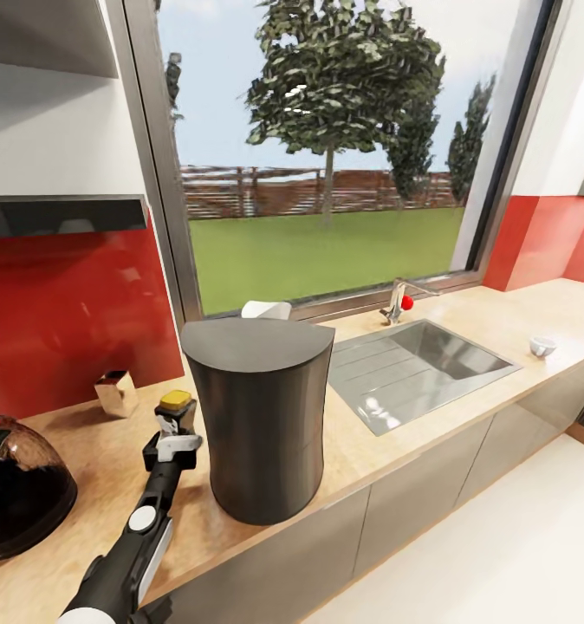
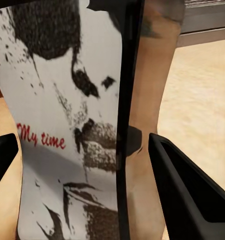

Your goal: Set up a coffee station on the kitchen countertop: keep the coffee maker on the countertop, move the bottle of coffee from the kitchen shelf to the counter next to the coffee maker, place a paper coffee filter on top of the coffee maker, put the saucer next to the coffee maker with the coffee cup on the saucer, and place the electric kettle next to the coffee maker.

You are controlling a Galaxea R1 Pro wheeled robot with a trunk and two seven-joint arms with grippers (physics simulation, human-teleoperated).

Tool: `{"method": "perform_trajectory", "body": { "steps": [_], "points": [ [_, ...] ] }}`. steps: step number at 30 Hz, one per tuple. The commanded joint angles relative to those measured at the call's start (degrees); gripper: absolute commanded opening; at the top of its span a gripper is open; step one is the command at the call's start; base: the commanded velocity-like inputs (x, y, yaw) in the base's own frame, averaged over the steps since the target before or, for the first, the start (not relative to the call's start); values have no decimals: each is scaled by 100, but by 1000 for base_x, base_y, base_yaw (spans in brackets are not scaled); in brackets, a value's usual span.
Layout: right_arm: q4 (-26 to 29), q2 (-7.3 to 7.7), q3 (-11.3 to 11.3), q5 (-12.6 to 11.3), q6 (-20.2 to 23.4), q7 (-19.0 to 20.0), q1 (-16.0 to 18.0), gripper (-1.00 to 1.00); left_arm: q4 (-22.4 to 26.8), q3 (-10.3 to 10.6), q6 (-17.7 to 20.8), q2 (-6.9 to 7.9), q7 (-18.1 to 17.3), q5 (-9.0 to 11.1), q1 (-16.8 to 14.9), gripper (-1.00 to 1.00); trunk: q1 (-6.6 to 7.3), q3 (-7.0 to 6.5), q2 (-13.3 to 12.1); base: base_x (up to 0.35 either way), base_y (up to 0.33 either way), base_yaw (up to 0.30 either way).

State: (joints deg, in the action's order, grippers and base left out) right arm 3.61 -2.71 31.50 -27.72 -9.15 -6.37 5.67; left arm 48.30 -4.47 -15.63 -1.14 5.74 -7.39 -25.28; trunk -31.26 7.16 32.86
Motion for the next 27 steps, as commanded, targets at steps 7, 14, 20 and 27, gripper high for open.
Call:
{"method": "perform_trajectory", "body": {
  "steps": [7,14,20,27],
  "points": [
    [-9,6,49,-49,-17,-19,4,100,1,49,-48,7,29,-68,76,100,-2,10,9,0,0,0],
    [-10,6,49,-49,-17,-18,0,100,4,52,-45,8,32,-61,102,100,-2,10,9,0,0,0],
    [-10,8,49,-49,-17,-18,3,100,4,52,-45,8,32,-61,102,100,-2,10,9,0,0,0],
    [-10,8,49,-49,-17,-15,4,100,4,52,-45,8,32,-61,102,100,-2,10,9,0,0,0]
  ]
}}
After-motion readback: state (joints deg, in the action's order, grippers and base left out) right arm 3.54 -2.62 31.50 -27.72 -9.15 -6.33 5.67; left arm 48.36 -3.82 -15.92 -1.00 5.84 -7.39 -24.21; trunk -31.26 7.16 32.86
